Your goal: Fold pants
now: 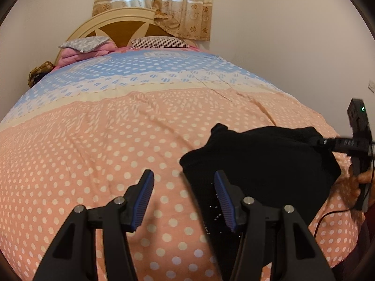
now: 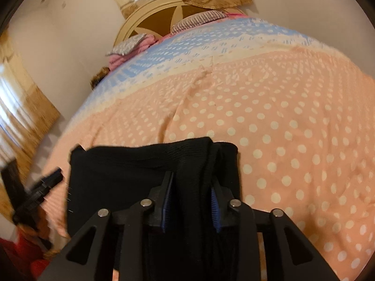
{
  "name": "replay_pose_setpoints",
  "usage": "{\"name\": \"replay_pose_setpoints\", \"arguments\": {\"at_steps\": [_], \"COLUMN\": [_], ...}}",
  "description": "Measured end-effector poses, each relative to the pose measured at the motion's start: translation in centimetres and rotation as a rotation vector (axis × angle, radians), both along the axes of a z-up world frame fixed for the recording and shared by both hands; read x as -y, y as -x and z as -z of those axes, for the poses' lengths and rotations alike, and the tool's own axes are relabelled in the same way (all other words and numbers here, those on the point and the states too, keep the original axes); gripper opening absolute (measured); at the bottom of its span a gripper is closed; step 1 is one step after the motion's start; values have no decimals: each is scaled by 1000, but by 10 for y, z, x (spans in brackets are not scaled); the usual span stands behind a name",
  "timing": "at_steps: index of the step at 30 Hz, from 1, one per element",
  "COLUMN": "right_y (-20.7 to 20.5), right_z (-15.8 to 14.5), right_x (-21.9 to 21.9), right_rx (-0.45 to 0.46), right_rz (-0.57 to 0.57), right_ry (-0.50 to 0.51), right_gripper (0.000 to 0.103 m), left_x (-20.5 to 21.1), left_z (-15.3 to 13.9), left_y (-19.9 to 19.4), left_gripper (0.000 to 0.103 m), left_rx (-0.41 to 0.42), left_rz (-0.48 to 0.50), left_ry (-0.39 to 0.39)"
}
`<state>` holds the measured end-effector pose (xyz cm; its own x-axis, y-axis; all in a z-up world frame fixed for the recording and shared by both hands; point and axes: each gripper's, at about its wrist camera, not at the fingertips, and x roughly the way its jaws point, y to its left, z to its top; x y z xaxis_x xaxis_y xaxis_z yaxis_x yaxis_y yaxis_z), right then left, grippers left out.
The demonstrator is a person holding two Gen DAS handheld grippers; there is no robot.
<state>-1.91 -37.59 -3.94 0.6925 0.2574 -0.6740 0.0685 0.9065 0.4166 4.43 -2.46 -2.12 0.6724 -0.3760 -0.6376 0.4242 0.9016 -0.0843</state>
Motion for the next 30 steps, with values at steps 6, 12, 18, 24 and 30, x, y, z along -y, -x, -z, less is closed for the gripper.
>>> {"name": "replay_pose_setpoints", "arguments": {"at_steps": [6,12,18,24,30], "right_y": [46,68,50,56,65], "right_z": [-38,-44,3,9,12], "right_x": [29,-34,-53,-42,-36], "right_rx": [150,98,-40,32,64], "right_rz": [210,46,54,98,129], "right_ry": [-32,96,119,36,-34], "right_gripper": [34,34,34,34,35], "left_x": [7,43,79,70,50], "left_z": [0,-7,20,25,28], "left_y": [3,8,-5,-7,-9], "left_gripper": [62,62,63,85,98], "left_rx": [26,43,-34,-40,-124], "left_rz": [-3,55,-5,-62,-87], "left_ry": [-26,-26,-165,-162,-83]}}
